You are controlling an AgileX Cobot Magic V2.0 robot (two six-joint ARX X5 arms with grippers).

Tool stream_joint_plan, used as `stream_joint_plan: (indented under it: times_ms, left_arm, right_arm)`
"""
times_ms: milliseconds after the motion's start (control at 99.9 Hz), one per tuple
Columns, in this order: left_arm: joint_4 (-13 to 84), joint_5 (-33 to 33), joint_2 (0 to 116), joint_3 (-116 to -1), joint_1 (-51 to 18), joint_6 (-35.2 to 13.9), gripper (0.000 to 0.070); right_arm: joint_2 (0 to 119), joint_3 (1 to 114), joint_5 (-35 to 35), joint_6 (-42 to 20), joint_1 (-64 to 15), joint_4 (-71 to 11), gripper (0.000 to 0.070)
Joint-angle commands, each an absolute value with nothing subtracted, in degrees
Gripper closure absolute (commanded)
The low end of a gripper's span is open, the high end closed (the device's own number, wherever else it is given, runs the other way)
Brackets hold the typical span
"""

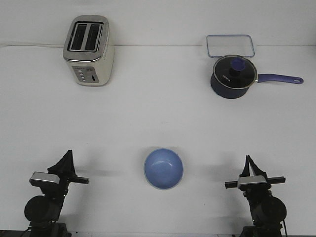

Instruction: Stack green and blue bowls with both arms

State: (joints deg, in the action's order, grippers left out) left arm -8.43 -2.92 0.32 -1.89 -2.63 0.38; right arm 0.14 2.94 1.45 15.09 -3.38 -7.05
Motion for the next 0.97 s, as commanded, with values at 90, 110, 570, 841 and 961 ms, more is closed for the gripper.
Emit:
stream_joint_plan:
  times_ms: [90, 110, 570, 841, 961]
  left_arm:
    - [-9.08, -2.81, 0.25, -0.8, -2.59, 0.8, 0.0686]
    - [-9.1, -2.81, 0.25, -0.8, -2.59, 0.8, 0.0686]
    - [-9.08, -2.81, 0.25, -0.8, -2.59, 0.8, 0.0686]
    - [-9.08, -2.81, 0.25, -0.8, -2.59, 0.8, 0.0686]
    - [-9.08, -2.81, 0.25, -0.8, -2.59, 0.8, 0.0686]
  right_arm:
    - [0.08, 0.73, 1.06, 16.58, -3.4, -4.89, 0.0691]
    - [0.05, 0.73, 1.17, 16.56, -3.4, -5.17, 0.0691]
    - [0.08, 0.73, 1.48, 16.49, -3.4, -2.57, 0.0691]
    - [0.08, 0.73, 1.48, 16.49, -3.4, -2.57, 0.0691]
    - [0.05, 0.73, 1.48, 16.49, -3.4, -2.57, 0.0691]
